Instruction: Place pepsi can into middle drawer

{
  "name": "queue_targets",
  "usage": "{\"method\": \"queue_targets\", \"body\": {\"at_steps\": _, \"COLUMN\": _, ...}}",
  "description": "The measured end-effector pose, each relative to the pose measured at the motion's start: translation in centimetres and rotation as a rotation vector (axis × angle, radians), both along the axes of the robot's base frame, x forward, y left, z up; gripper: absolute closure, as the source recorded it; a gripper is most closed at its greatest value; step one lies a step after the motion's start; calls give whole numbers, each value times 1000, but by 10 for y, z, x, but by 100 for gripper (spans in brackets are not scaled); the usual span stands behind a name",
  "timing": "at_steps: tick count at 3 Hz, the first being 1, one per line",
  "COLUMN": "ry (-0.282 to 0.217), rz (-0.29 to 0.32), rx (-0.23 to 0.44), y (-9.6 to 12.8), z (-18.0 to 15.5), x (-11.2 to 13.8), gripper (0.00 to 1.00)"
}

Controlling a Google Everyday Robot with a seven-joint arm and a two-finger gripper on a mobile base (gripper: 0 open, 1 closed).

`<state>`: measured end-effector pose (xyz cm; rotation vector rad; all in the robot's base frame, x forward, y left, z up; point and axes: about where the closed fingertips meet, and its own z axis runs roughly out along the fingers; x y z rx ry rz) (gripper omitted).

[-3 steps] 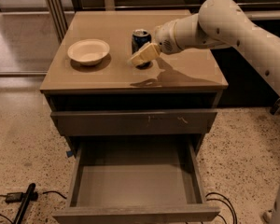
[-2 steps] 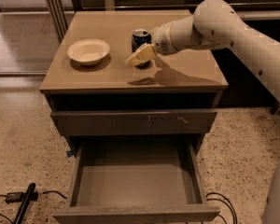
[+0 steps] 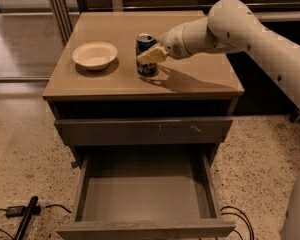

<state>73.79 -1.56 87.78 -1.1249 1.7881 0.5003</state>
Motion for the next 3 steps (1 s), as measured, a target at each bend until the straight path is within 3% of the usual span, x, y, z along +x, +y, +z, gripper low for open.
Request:
{"method": "queue_targets", "body": {"at_steps": 2, "ry": 0, "rz": 0, "rx": 0, "y": 0, "z": 0, "x": 0, "gripper": 88}}
{"method": "queue_targets", "body": {"at_steps": 3, "ry": -2, "rz": 15, "rx": -17, "y": 2, "z": 1, "x": 3, "gripper": 100}}
